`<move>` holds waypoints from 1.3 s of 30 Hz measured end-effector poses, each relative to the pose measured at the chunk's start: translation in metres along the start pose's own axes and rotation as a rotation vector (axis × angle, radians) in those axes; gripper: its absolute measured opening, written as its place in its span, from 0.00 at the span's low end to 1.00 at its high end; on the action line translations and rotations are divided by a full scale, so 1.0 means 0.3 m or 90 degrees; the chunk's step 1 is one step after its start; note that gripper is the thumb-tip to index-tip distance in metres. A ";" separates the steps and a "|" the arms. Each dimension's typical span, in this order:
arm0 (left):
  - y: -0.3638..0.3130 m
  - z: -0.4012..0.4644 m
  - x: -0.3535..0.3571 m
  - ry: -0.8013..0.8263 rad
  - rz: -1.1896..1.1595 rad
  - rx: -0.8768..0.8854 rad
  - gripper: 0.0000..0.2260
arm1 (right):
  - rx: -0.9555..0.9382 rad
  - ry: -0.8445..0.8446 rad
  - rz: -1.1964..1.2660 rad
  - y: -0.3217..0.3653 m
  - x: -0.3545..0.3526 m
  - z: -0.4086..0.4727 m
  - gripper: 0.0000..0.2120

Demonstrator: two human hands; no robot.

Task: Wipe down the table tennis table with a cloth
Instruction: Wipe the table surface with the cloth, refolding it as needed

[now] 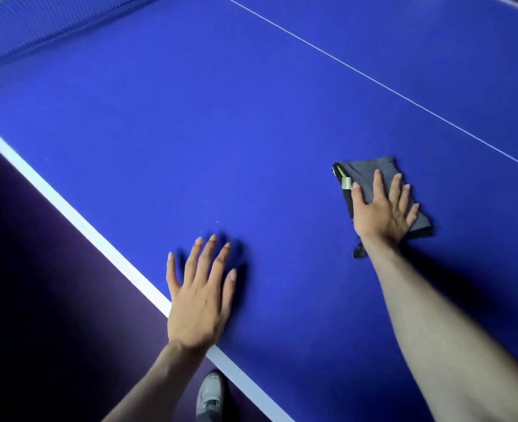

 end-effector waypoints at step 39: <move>0.377 0.242 -0.055 -0.029 -0.123 -0.026 0.18 | 0.016 -0.054 0.001 0.513 0.106 -0.063 0.33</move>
Point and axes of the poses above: each hand's wrist, its own z-axis towards the middle knuckle, its own x-axis out of the palm, y = z × x, the point moved 9 cm from there along z, towards the middle knuckle, and after that the axes turned 2 degrees about -y, right-handed, at the moved point
